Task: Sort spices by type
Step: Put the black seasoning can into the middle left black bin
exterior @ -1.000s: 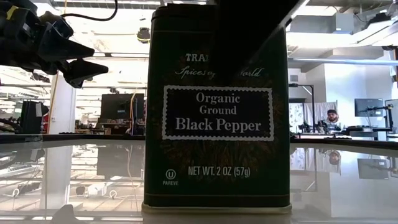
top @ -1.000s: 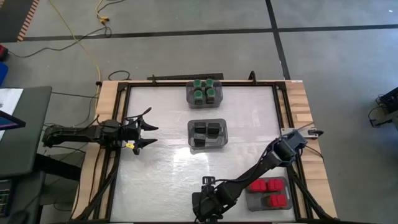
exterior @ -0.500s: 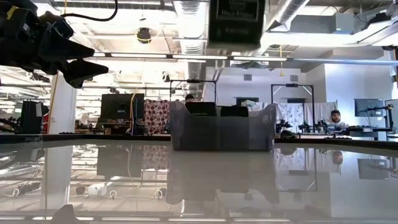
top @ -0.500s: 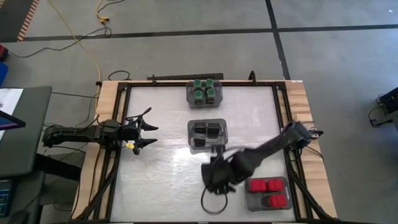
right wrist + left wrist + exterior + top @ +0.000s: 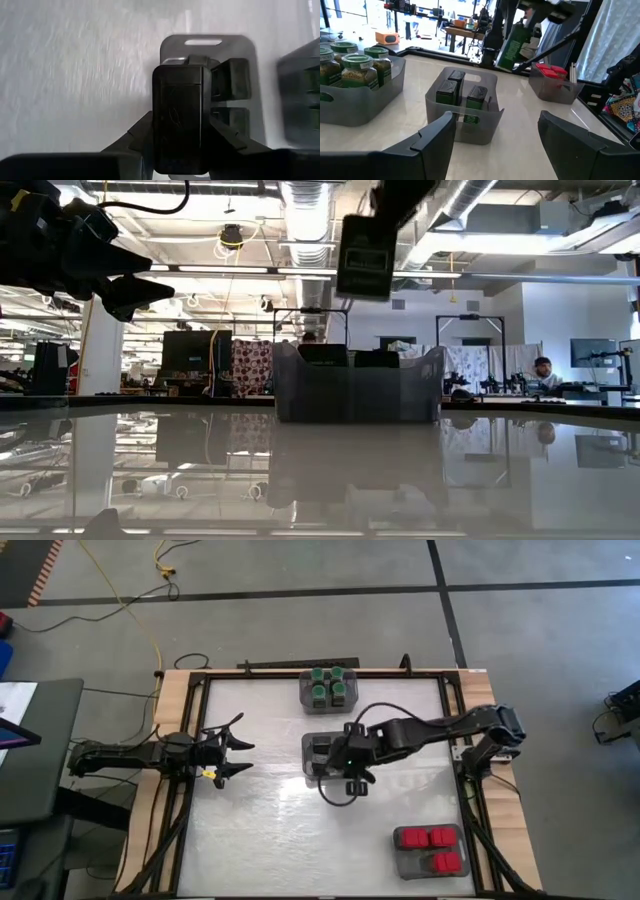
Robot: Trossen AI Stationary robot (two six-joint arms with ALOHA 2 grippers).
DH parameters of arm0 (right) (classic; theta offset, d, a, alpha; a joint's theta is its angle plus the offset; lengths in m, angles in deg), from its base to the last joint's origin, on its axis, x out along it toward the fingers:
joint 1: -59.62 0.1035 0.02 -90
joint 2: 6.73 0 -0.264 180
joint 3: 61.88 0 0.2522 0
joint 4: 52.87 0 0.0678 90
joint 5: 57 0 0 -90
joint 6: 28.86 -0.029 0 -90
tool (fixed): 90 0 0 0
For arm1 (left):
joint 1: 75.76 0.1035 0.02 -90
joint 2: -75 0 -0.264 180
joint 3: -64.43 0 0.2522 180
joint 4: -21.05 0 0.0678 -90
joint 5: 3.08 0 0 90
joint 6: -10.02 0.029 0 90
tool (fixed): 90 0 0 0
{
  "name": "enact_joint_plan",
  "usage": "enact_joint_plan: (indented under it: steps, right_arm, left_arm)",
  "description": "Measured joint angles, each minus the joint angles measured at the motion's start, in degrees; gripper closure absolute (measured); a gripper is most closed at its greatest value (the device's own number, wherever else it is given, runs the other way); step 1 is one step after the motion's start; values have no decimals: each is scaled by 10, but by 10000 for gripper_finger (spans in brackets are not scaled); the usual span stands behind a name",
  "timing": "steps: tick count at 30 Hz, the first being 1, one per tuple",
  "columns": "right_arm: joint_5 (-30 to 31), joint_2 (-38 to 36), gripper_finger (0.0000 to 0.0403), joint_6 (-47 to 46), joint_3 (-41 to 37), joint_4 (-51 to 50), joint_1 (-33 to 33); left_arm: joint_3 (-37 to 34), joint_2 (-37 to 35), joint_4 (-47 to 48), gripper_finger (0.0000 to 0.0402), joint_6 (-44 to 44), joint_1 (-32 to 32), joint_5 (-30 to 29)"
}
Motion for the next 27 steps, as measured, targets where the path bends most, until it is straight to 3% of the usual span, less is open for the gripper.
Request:
enact_joint_plan:
  steps: [7,18,27]
  right_arm:
    - [-27,-23,254,23,-121,61,-39]
    - [-94,-10,254,40,-205,182,-89]
    - [-96,-4,254,40,-242,198,-99]
  left_arm:
    - [0,0,0,131,0,0,0]
    - [0,0,0,131,0,0,0]
    - [0,0,0,131,0,0,0]
